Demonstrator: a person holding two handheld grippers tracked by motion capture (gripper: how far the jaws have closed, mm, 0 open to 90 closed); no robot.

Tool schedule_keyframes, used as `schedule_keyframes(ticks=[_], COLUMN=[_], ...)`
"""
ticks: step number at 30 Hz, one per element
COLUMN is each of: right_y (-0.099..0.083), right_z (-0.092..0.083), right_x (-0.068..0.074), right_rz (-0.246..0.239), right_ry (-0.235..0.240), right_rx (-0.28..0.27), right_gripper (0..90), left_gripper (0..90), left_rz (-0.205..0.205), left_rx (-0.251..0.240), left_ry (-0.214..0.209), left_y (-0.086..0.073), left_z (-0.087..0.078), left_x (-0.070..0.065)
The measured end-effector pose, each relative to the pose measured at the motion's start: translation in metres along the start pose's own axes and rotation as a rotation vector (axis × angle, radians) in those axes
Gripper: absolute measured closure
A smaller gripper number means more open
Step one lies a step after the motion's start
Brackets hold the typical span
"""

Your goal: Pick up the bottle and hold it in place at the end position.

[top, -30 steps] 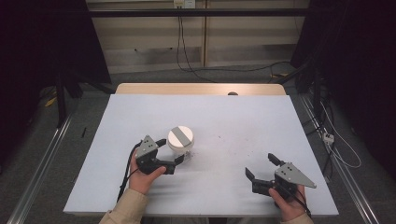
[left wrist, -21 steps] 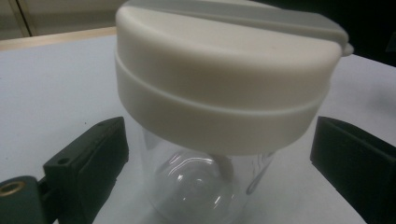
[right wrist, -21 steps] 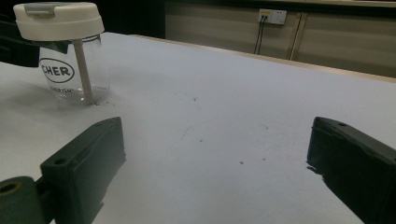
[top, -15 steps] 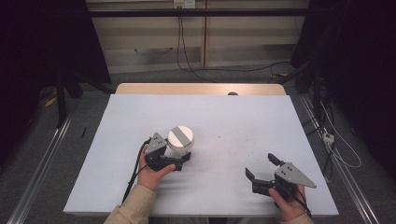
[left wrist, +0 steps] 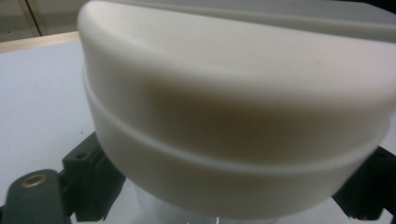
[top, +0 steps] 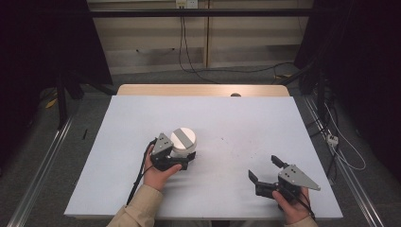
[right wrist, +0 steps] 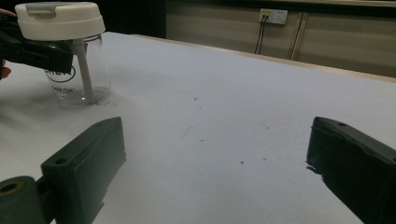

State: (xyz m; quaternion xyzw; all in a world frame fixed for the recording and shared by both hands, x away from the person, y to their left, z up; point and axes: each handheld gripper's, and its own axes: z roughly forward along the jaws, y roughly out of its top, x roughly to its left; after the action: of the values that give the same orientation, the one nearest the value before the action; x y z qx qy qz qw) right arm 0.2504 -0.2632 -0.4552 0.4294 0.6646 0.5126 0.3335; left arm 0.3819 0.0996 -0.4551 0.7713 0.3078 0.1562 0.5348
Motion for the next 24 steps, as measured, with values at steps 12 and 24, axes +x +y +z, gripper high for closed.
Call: schedule_keyframes(ticks=[12, 24], right_y=[0.0000, 0.0002], right_z=[0.0000, -0.0007], right_x=[-0.0006, -0.0014], right_rz=[0.001, 0.001], right_ry=[0.000, -0.001], right_rx=[0.000, -0.003], right_gripper=[4.0, 4.0], left_gripper=[16.2, 17.7], left_rz=[0.000, 0.015], left_rx=[-0.013, -0.029], left_ry=[0.011, 0.021], left_y=[0.0007, 0.0016], left_z=[0.0035, 0.0014], left_x=[-0.0002, 0.0003])
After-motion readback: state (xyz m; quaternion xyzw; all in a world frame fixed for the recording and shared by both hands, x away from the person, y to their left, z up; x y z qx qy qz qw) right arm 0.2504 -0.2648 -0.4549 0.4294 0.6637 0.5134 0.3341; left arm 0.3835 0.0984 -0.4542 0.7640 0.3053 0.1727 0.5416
